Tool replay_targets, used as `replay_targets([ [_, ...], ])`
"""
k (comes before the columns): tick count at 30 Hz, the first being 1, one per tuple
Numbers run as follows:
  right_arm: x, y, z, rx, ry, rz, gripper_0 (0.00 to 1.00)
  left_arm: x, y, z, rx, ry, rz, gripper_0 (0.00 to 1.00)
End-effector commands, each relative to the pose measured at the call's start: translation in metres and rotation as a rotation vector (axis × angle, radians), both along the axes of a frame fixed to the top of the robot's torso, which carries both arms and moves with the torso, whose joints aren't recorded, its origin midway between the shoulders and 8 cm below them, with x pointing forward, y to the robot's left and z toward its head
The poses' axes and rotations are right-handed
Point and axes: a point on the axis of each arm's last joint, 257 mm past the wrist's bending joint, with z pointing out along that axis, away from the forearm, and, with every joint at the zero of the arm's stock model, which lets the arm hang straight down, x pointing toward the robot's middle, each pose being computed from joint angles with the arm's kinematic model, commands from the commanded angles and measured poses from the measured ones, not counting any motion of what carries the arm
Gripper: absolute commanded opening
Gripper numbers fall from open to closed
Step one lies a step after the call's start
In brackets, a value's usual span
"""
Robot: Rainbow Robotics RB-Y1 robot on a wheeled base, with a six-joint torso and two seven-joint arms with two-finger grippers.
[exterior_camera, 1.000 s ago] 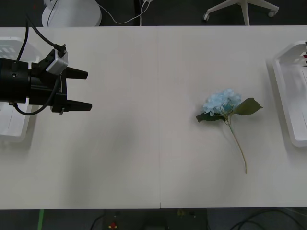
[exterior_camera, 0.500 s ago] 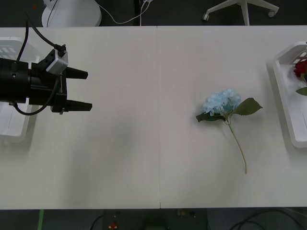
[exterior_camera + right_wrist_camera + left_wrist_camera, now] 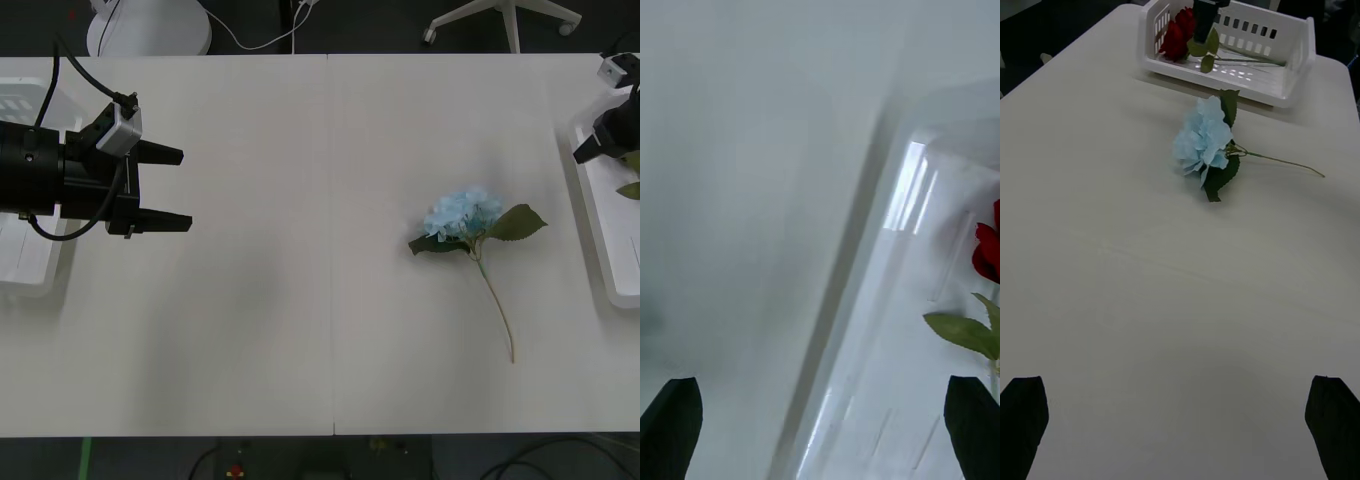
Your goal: Put the red flowers into the right box and the blue flowers into the left box
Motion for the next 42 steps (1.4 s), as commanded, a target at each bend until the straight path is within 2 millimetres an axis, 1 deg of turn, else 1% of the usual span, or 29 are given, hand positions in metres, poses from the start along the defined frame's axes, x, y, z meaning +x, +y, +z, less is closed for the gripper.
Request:
replay_targets([
  [1, -0.008, 0.037, 0.052, 0.147, -0.010, -0.017, 0.96, -0.001, -0.013, 0.015, -0.011, -0.025, -0.036, 1.00],
  [2, -0.011, 0.045, 0.050, 0.173, 0.000, -0.017, 0.97, -0.001, -0.013, 0.015, -0.011, -0.025, -0.036, 1.00],
  [4, -0.023, 0.076, 0.047, 0.260, 0.030, -0.016, 0.99, -0.001, -0.013, 0.015, -0.011, -0.025, -0.036, 1.00],
  [5, -0.027, 0.086, 0.047, 0.278, 0.034, -0.016, 0.99, -0.001, -0.013, 0.015, -0.011, -0.025, -0.036, 1.00],
  [7, -0.038, 0.105, 0.038, 0.284, 0.046, -0.006, 0.99, -0.001, -0.013, 0.015, -0.011, -0.025, -0.036, 1.00],
  [10, -0.055, 0.127, 0.024, 0.261, 0.033, 0.018, 0.99, -0.001, -0.013, 0.015, -0.011, -0.025, -0.036, 1.00],
  [11, -0.064, 0.135, 0.015, 0.263, 0.035, 0.018, 0.99, -0.001, -0.013, 0.015, -0.011, -0.025, -0.036, 1.00],
  [12, -0.067, 0.140, 0.011, 0.267, 0.035, 0.019, 0.99, -0.001, -0.013, 0.015, -0.011, -0.025, -0.036, 1.00],
  [13, -0.076, 0.150, 0.001, 0.275, 0.044, 0.018, 0.99, -0.001, -0.013, 0.015, -0.011, -0.025, -0.036, 1.00],
  [17, -0.098, 0.177, -0.020, 0.285, 0.057, 0.028, 0.99, -0.001, -0.013, 0.015, -0.011, -0.025, -0.036, 1.00],
  [22, -0.106, 0.184, -0.038, 0.227, 0.051, 0.012, 1.00, -0.001, -0.013, 0.015, -0.011, -0.025, -0.036, 1.00],
  [25, -0.107, 0.189, -0.060, 0.156, 0.030, 0.032, 1.00, -0.001, -0.013, 0.015, -0.011, -0.025, -0.036, 1.00],
  [27, -0.108, 0.193, -0.071, 0.139, 0.027, 0.046, 0.99, -0.001, -0.013, 0.015, -0.011, -0.025, -0.036, 1.00],
  [28, -0.108, 0.197, -0.079, 0.122, 0.020, 0.059, 0.99, -0.001, -0.013, 0.015, -0.011, -0.025, -0.036, 1.00],
  [31, -0.108, 0.203, -0.094, 0.104, 0.007, 0.076, 0.99, -0.001, -0.013, 0.015, -0.011, -0.025, -0.036, 1.00],
  [34, -0.110, 0.202, -0.109, 0.090, -0.005, 0.067, 0.99, -0.001, -0.013, 0.015, -0.011, -0.025, -0.036, 1.00],
  [35, -0.110, 0.201, -0.111, 0.086, -0.007, 0.066, 1.00, -0.001, -0.013, 0.015, -0.011, -0.025, -0.036, 1.00],
  [36, -0.110, 0.197, -0.116, 0.077, -0.012, 0.061, 1.00, -0.001, -0.013, 0.015, -0.011, -0.025, -0.036, 1.00],
  [39, -0.112, 0.192, -0.128, 0.068, -0.007, 0.054, 1.00, -0.001, -0.013, 0.015, -0.011, -0.025, -0.036, 1.00],
  [42, -0.111, 0.194, -0.136, 0.064, -0.004, 0.047, 1.00, -0.001, -0.013, 0.015, -0.011, -0.025, -0.036, 1.00],
])
